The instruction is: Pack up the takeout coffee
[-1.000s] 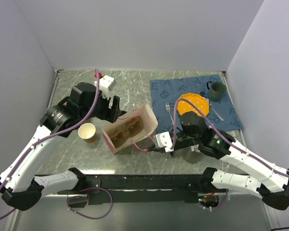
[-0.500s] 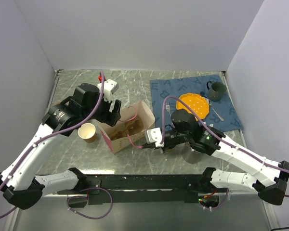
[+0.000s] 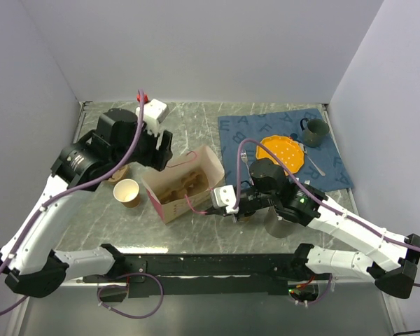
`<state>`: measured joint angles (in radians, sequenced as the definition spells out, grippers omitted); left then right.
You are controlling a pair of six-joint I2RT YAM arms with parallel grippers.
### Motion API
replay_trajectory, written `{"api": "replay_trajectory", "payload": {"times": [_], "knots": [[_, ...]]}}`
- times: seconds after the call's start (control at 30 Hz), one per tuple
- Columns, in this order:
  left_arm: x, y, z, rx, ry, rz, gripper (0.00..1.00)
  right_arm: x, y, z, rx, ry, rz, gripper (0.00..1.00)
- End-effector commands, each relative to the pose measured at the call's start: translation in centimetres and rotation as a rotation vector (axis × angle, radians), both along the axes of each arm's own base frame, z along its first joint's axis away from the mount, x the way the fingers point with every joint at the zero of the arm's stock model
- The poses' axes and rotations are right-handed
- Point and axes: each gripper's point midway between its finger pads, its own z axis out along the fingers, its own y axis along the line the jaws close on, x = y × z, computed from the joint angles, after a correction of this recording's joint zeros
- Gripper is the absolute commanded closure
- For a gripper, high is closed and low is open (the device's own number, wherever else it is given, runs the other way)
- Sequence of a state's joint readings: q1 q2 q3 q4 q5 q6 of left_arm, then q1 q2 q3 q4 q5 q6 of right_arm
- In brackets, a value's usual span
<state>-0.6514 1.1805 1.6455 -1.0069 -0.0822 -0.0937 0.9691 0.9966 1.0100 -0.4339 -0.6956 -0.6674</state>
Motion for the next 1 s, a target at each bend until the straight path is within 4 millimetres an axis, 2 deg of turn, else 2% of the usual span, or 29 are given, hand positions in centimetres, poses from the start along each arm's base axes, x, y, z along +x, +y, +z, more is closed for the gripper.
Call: {"api": "replay_trajectory", "payload": {"times": [0.0,0.03,0.17,0.3,0.4,0.43,0.6,0.63,0.7,0.73,0.77,0.83,0.9,0.97], "knots": [[-1.9,0.0,-3.5,0.064,0.092,-0.087,0.26,0.1,0.3,2.7,0.083,-0.036,-0.006,1.00],[-2.0,0.1,-4.2,0.073,0.106,-0.087,0.26,0.1,0.4,2.7,0.081,-0.040,-0.003,1.00],[-1.9,-0.3,-4.2,0.074,0.100,-0.108,0.25,0.2,0.5,2.8,0.082,-0.052,-0.002,1.00],[-1.6,-0.3,-5.7,0.105,0.108,-0.121,0.24,0.4,0.7,3.1,0.094,-0.060,-0.001,1.00],[-0.9,0.1,-7.3,0.178,0.113,-0.123,0.29,0.4,0.9,3.1,0.097,-0.059,0.005,1.00],[-0.4,0.3,-7.4,0.200,0.103,-0.111,0.35,0.4,1.0,3.0,0.095,-0.058,0.007,1.00],[1.0,-0.3,-5.8,0.192,0.054,-0.103,0.49,0.4,0.9,2.8,0.097,-0.059,0.008,1.00],[1.0,-0.4,-5.7,0.192,0.055,-0.104,0.58,0.4,0.9,2.8,0.099,-0.060,0.007,1.00],[1.1,-0.7,-5.2,0.178,0.053,-0.108,0.66,0.4,0.9,2.7,0.099,-0.059,0.006,1.00],[1.1,-0.8,-5.1,0.166,0.055,-0.107,0.74,0.3,1.0,2.6,0.099,-0.056,0.007,1.00],[1.0,-1.0,-5.0,0.155,0.059,-0.113,0.76,0.4,0.9,2.7,0.101,-0.058,0.004,1.00],[0.9,-1.2,-4.7,0.139,0.070,-0.109,0.75,0.4,0.9,2.6,0.102,-0.055,0.003,1.00],[0.7,-1.5,-4.7,0.131,0.080,-0.121,0.69,0.4,1.0,2.6,0.102,-0.054,0.003,1.00],[0.8,-1.6,-4.8,0.130,0.077,-0.125,0.70,0.4,1.0,2.5,0.102,-0.055,0.004,1.00]]}}
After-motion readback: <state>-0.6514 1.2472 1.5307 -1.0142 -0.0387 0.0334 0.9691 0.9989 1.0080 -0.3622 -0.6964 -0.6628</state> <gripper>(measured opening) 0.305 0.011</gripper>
